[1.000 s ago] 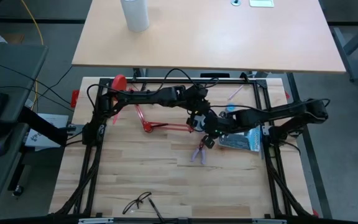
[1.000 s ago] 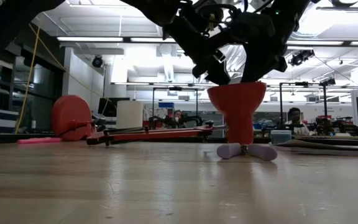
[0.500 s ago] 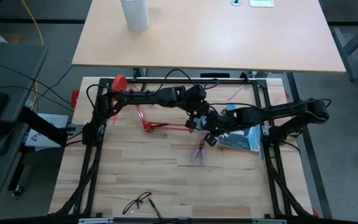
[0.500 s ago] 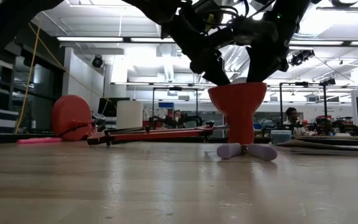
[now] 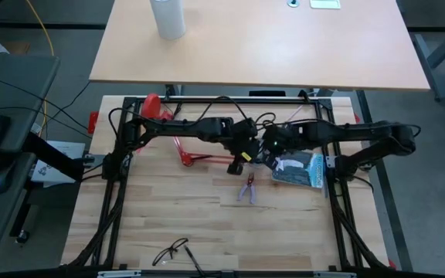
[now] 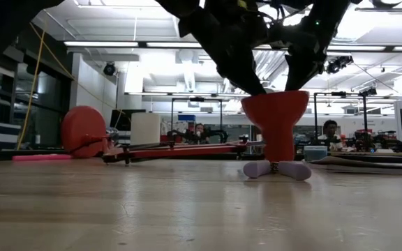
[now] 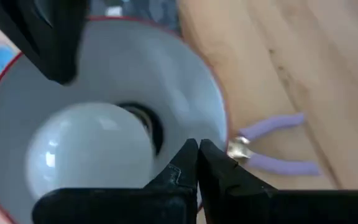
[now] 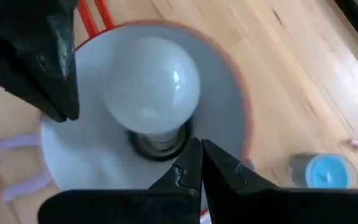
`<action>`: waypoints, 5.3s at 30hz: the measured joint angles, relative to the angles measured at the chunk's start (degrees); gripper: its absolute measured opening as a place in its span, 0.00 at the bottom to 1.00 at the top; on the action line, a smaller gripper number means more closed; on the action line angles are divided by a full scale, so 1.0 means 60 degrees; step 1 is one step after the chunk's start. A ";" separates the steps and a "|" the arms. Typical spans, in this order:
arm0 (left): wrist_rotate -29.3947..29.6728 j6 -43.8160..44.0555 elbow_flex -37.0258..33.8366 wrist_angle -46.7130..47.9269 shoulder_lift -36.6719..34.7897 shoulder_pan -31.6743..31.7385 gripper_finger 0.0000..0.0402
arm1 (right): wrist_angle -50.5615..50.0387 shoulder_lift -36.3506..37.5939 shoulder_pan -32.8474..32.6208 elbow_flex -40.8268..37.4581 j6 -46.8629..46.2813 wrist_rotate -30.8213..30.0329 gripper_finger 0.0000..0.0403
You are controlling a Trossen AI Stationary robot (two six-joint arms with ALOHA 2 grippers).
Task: Screw lightbulb
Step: Remove the lightbulb from the lamp socket
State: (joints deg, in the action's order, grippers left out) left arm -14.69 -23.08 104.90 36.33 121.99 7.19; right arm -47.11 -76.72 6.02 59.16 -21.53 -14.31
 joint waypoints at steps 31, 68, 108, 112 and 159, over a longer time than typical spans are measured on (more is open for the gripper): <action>0.0833 0.0856 -0.0198 0.1139 -0.3361 0.0315 0.00 | 0.2240 0.1372 0.0217 0.0007 0.1352 0.3551 0.43; 0.2825 0.3400 -0.4623 -0.1824 -0.5344 -0.0417 0.00 | 0.1821 -0.0770 -0.1403 0.0007 0.3366 0.1625 0.74; 0.3066 0.3491 -0.4623 -0.1896 -0.5340 -0.0409 0.00 | 0.2634 -0.1650 -0.1387 0.0004 0.3322 0.0645 0.59; 0.3066 0.3491 -0.4623 -0.2153 -0.5340 -0.0409 0.00 | 0.3014 -0.1968 -0.1383 0.0004 0.2995 0.0763 0.59; 0.2741 0.2748 -0.4856 -0.2902 -0.6164 0.0352 0.00 | 0.2318 0.0994 -0.0954 0.0004 0.2152 -0.1342 0.38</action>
State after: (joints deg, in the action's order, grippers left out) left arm 1.75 -6.59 75.77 18.92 85.01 9.30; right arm -33.21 -70.76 0.29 59.18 -8.62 -22.36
